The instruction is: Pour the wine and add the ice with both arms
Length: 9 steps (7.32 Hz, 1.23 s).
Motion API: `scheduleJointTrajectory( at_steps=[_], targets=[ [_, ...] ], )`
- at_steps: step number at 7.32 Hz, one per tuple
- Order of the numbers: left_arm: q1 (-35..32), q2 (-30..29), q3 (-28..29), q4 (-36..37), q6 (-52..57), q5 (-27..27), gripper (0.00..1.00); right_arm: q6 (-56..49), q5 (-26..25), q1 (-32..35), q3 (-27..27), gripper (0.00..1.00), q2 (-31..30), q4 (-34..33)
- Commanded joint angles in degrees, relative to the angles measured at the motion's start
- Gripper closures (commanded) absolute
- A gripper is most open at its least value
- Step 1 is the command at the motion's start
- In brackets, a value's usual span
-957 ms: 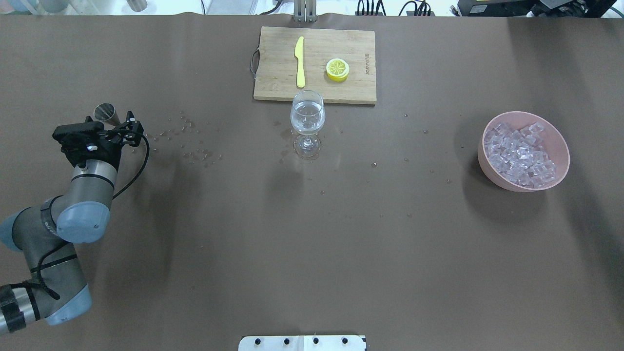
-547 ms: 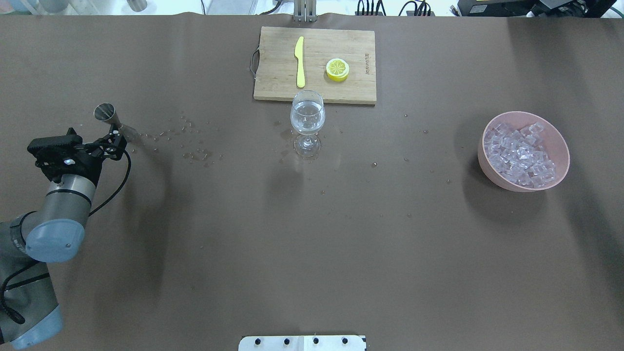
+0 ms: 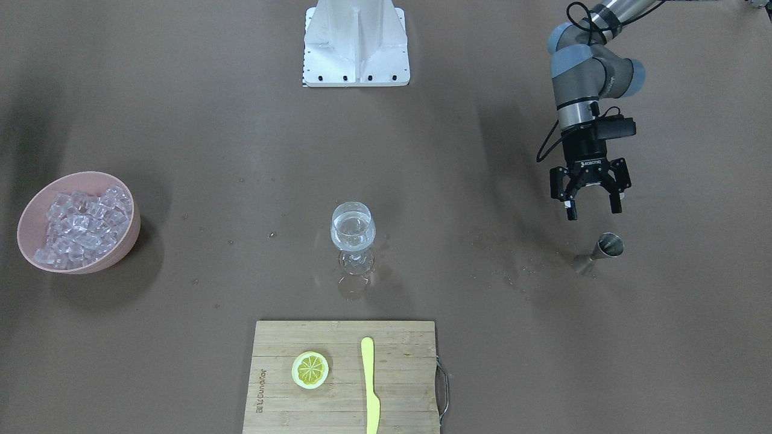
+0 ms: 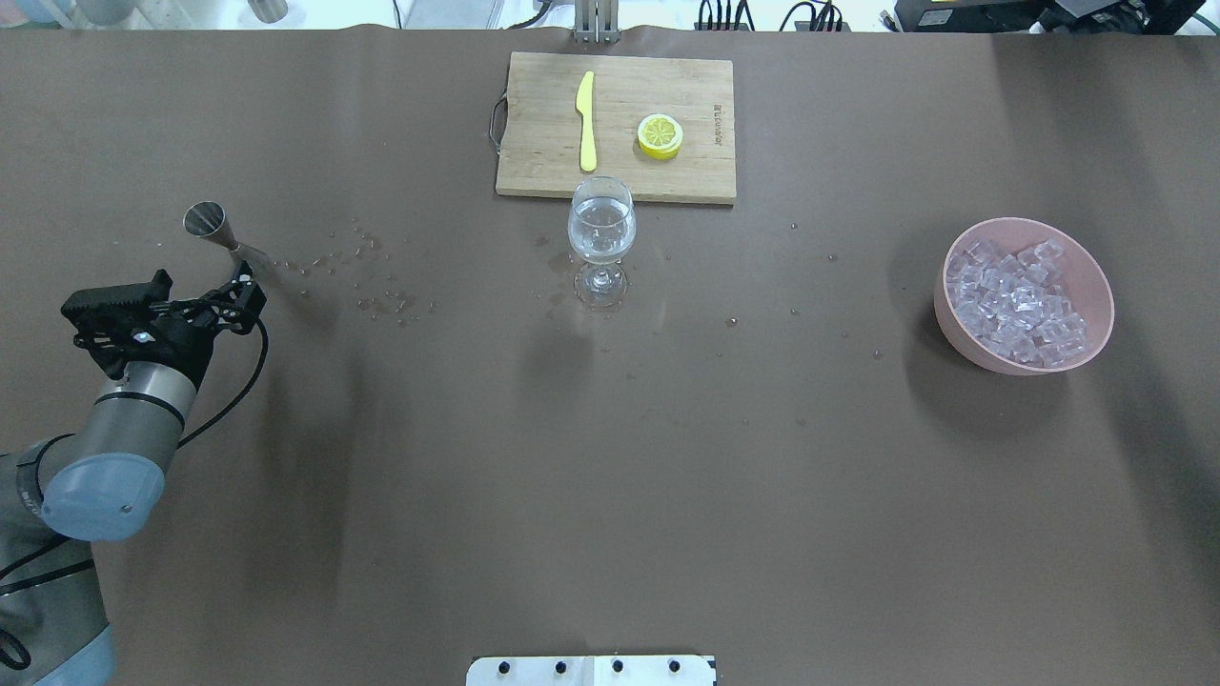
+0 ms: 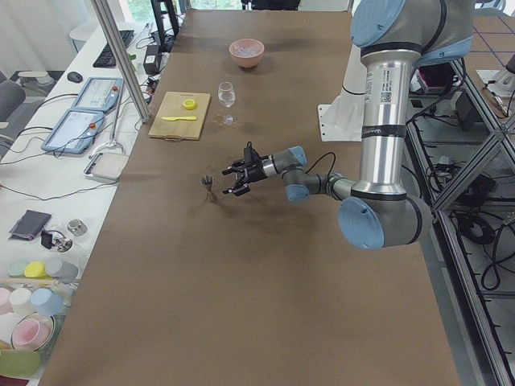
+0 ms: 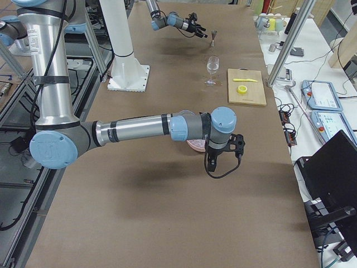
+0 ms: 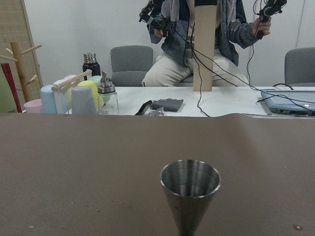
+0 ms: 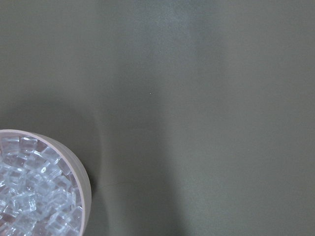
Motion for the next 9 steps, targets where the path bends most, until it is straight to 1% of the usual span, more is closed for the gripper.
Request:
scheduleJointTrajectory(
  at_steps=[1, 2, 3, 4, 5, 6, 7, 8, 9],
  targets=[
    [0.3, 7.6, -13.8, 3.9, 0.4, -5.7, 0.02, 0.0, 0.0, 0.0, 0.0, 0.0, 0.0, 0.0],
    [0.3, 7.9, -20.2, 11.6, 0.6, -7.5, 0.02, -0.1, 0.1, 0.0, 0.2, 0.0, 0.1, 0.1],
    [-0.5, 7.7, -25.1, 17.8, 1.7, -12.1, 0.02, -0.1, 0.1, -0.6, 1.0, 0.0, 0.3, 0.2],
    [-3.7, 6.9, -27.8, 21.6, 5.9, -18.4, 0.02, 0.0, -0.3, -2.4, 3.1, 0.0, 0.7, 0.1],
    [-12.6, 4.7, -27.9, 24.9, 13.8, -31.2, 0.02, 0.2, -0.3, -4.4, 4.6, 0.0, 1.9, 0.0],
    [-22.8, 0.5, -26.7, 33.1, 22.5, -45.0, 0.02, 3.0, -0.3, -7.3, 6.4, 0.0, 2.4, 0.0],
    [-30.9, -7.1, -25.0, 44.8, 33.4, -54.6, 0.02, 7.5, -0.6, -10.4, 8.9, 0.0, 2.7, 0.0],
    [-36.1, -12.7, -22.0, 54.1, 41.8, -60.2, 0.02, 9.5, -2.2, -12.5, 10.7, 0.0, 3.7, 0.0],
    [-41.6, -17.0, -17.5, 58.9, 49.1, -66.4, 0.02, 9.7, -3.7, -15.4, 11.7, 0.0, 4.6, 0.1]
  ],
)
